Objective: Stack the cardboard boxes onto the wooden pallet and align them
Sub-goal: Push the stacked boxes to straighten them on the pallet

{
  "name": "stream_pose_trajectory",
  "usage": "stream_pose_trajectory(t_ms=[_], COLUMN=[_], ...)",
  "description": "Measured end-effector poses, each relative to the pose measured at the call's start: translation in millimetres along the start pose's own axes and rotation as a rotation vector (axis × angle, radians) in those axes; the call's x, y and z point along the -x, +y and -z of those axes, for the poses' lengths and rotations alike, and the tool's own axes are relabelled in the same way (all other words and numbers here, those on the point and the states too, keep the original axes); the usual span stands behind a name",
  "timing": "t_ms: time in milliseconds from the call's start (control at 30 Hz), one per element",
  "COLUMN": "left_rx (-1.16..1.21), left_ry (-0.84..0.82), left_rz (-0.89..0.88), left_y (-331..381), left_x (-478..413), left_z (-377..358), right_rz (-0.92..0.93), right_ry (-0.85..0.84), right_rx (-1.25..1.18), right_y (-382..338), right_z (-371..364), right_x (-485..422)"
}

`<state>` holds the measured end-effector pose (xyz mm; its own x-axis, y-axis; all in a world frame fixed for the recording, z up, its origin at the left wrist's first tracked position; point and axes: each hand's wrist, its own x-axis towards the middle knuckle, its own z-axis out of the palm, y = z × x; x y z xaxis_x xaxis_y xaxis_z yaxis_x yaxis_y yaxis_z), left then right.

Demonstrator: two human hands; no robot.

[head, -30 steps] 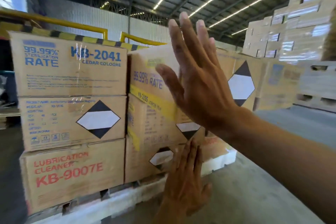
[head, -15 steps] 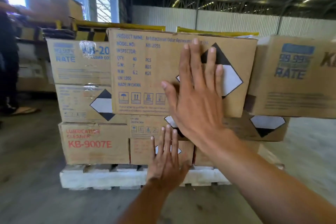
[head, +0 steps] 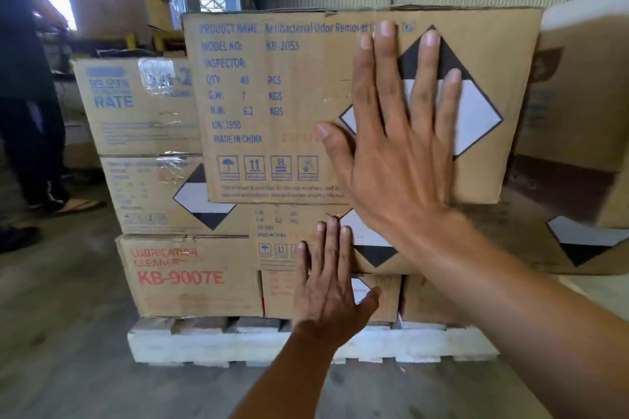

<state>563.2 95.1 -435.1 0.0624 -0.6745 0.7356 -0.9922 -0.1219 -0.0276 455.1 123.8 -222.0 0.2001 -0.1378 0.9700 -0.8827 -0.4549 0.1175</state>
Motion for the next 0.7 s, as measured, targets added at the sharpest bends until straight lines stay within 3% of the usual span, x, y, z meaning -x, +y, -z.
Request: stream_pose_trajectory(t_ms=[367, 700], left_rx=[0.123, 0.142], left_ry=[0.138, 0.072], left_rz=[0.011, 0.02], left_y=[3, -1], left_x=[-13, -40], left_z=[-33, -33], right_rz=[-0.006, 0.004], right_ry=[-0.003, -0.059], right_rx=[0.078, 0.042], right_y=[-4, 7], right_z=[-52, -85], right_x=[-12, -33])
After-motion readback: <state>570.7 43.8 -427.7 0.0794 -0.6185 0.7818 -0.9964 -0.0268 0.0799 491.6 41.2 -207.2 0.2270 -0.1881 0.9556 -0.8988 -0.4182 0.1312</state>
